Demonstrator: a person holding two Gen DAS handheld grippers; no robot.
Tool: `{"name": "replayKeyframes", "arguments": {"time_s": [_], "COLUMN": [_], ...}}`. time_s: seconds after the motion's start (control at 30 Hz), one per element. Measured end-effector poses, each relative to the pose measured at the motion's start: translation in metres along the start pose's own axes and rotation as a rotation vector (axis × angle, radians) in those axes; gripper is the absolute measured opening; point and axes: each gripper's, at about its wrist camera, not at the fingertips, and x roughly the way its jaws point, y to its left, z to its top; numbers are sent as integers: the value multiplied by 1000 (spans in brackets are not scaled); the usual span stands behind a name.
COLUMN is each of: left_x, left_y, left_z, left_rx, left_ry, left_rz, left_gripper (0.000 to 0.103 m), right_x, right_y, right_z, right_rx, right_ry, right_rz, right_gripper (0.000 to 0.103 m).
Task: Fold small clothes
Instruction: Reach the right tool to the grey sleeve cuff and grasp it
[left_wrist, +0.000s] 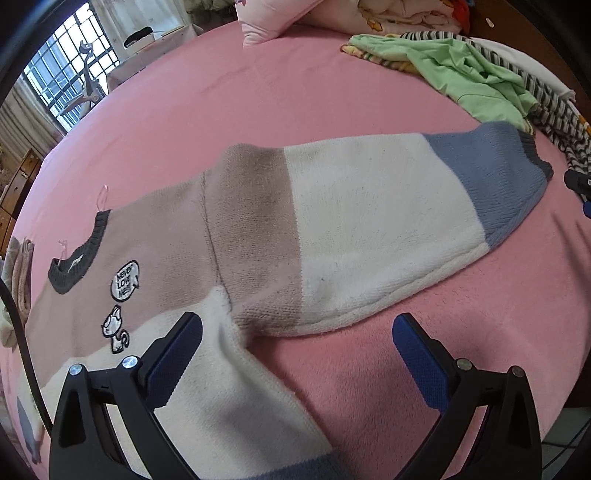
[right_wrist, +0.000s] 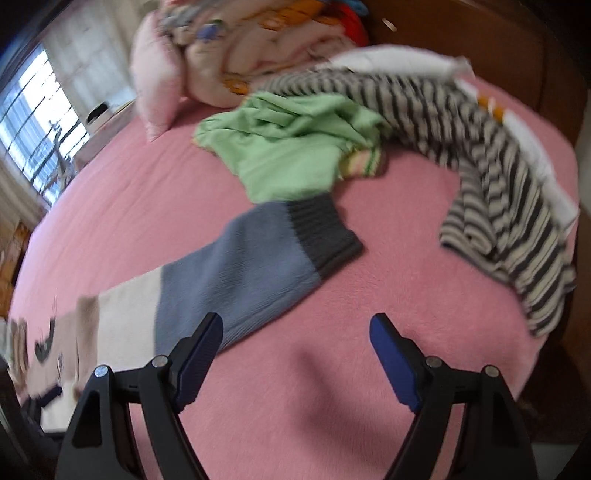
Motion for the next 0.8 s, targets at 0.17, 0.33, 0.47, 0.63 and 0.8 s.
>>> {"name": "replayKeyframes", "arguments": {"time_s": [0.17,0.33,0.47,0.63,0.8], "left_x": [12,13,11,7,4], "left_y": [-4,-12,-29,-54,-79], "left_z": [5,15,27,40,48], "left_rx": [-21,-62,-72,-78,-75], "left_ry": [11,-19,-31,-46,-60], "left_rz": [12,15,-16,-37,-46], "left_gripper": [98,88,76,76,76], "right_x": [28,47,57,63,66], "right_y": [-26,-24,-15,-5,3], "right_z": [10,14,21,27,27], "right_rx": [145,157,124,83,39], "right_ry": [28,39,44,48,51], "right_rz": [50,55,28,12,-13], "right_gripper": [82,79,64,48,47]}}
